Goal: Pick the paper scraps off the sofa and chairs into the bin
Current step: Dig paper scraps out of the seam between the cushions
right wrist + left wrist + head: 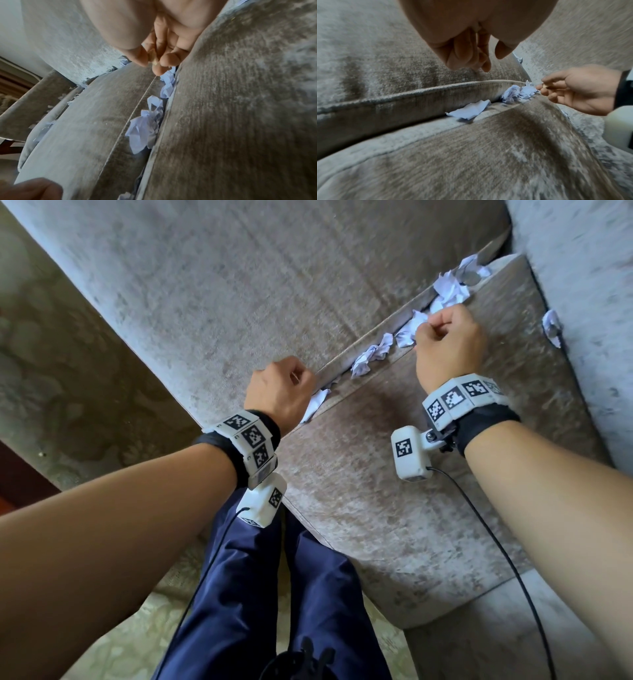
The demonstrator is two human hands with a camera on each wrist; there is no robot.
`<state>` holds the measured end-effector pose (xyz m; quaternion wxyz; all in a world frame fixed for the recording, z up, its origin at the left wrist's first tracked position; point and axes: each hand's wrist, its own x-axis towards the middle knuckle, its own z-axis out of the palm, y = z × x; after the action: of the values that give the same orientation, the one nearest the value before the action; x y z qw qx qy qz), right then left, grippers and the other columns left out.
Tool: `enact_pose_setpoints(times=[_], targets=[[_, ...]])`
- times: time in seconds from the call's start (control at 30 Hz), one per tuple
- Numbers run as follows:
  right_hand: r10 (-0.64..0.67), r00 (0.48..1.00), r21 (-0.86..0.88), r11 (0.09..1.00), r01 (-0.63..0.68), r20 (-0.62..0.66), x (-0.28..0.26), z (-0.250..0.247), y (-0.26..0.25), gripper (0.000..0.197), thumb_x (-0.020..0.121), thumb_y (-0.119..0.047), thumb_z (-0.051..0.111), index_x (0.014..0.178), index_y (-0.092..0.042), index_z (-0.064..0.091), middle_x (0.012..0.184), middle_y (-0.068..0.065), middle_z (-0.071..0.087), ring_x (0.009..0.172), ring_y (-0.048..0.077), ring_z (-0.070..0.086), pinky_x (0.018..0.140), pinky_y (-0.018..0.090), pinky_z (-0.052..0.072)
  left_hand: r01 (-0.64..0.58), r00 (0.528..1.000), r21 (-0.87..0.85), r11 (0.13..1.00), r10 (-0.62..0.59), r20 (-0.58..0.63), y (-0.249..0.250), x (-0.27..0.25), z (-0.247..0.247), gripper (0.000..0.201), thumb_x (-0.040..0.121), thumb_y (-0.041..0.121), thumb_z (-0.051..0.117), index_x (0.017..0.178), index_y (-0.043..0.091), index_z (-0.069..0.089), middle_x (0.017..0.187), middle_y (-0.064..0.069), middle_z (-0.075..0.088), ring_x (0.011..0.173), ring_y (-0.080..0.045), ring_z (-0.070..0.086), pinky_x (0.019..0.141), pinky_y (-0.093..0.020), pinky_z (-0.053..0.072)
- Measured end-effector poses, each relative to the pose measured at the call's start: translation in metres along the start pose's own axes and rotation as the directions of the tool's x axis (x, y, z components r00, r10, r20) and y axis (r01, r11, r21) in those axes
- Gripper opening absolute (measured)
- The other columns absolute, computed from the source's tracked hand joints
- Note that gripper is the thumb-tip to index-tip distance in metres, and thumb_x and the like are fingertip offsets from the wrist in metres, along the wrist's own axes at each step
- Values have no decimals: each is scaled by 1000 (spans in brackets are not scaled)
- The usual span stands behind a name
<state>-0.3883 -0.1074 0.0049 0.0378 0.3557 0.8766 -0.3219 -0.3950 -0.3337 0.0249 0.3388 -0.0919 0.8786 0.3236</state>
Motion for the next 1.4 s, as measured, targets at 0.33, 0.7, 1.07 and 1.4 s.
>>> enact_pose_setpoints(times=[0.33,0.7,1.07,1.4], targets=[[164,986,194,966,-168,37,-31,-13,-1,22,80,-13,49,73,-3,67,67,16,65,59,17,49,49,27,36,-90,996,234,968,88,22,-19,-10,24,9,90,38,60,85,32,65,73,7,63,70,-21,62,62,-26,49],[46,983,39,998,-54,176,-48,-8,19,16,85,-19,57,86,-15,72,74,-4,63,72,17,61,66,29,50,-169,984,567,806,108,139,-25,-11,36,40,89,44,67,128,39,59,101,-8,69,82,-32,66,68,-38,57],[51,975,-14,999,-49,216,-49,-3,24,15,87,-25,57,84,-17,70,70,-4,62,67,18,58,60,24,43,-123,992,694,709,66,108,-24,-4,41,19,98,32,55,100,14,59,70,-1,43,58,-21,45,54,-32,36],[41,971,-36,999,-34,234,-41,10,14,12,84,-27,61,86,-19,70,67,-9,59,68,16,59,61,25,45,-109,994,673,732,61,94,-30,3,34,19,96,16,50,97,18,68,69,-3,51,59,-25,52,56,-35,44]])
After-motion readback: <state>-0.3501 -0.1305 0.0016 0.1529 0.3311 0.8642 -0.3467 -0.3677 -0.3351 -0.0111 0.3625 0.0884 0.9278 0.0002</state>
